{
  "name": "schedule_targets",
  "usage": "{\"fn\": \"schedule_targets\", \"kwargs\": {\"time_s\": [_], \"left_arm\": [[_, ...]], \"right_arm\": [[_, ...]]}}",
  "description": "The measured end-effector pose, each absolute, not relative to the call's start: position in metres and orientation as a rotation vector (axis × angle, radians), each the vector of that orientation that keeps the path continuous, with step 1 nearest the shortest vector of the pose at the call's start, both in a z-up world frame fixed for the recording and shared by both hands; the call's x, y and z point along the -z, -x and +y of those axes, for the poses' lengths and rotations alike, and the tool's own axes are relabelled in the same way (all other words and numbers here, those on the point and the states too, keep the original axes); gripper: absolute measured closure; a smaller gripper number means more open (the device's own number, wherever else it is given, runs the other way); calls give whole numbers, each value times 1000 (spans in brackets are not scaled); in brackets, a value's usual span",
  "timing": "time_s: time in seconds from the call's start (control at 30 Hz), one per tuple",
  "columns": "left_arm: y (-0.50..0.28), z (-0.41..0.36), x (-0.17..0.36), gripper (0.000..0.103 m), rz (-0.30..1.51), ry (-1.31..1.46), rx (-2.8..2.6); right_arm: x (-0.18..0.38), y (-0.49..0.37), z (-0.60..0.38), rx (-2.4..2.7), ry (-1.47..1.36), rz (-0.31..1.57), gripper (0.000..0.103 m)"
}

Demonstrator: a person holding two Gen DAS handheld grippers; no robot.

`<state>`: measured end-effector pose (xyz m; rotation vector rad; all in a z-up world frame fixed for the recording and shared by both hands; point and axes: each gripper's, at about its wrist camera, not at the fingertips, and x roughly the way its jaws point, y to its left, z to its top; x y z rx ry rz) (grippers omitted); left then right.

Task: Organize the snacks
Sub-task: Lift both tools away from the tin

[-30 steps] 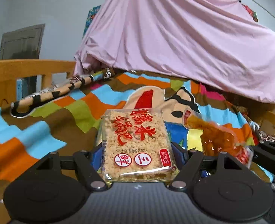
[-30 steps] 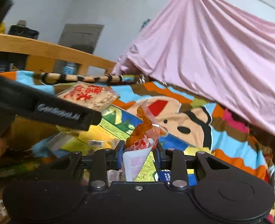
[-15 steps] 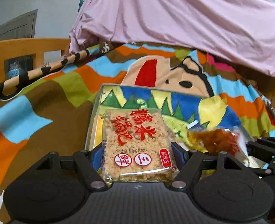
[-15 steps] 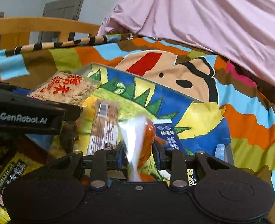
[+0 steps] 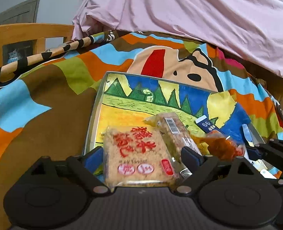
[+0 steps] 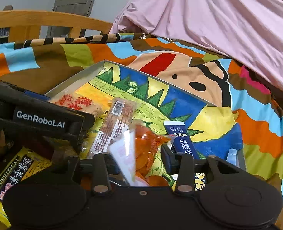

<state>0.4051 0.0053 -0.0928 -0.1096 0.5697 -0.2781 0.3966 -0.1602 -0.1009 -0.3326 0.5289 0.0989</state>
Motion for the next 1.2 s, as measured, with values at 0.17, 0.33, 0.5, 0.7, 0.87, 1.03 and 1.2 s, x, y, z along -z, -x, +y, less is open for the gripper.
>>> {"fn": "schedule_targets", "kwargs": {"time_s": [0.17, 0.33, 0.5, 0.7, 0.87, 1.03, 1.2], "left_arm": [[-399, 8, 83, 5, 531, 127, 287], [-388, 13, 67, 2, 484, 151, 284], [-376, 14, 50, 1, 456, 140, 265], [-355, 19, 27, 1, 425, 138, 239], [-333, 24, 8, 1, 412, 138, 218], [-304, 32, -13, 1, 377, 126, 201], [-266, 47, -27, 0, 320, 160, 154]], "right_arm": [[90, -390, -163, -126, 304, 505, 38], [73, -380, -167, -139, 258, 459, 24], [56, -367, -169, -144, 240, 419, 18], [39, -350, -180, -136, 192, 394, 12], [20, -330, -190, -125, 153, 357, 11], [1, -302, -197, -146, 115, 314, 1], [-16, -267, -198, -165, 118, 252, 1]]}}
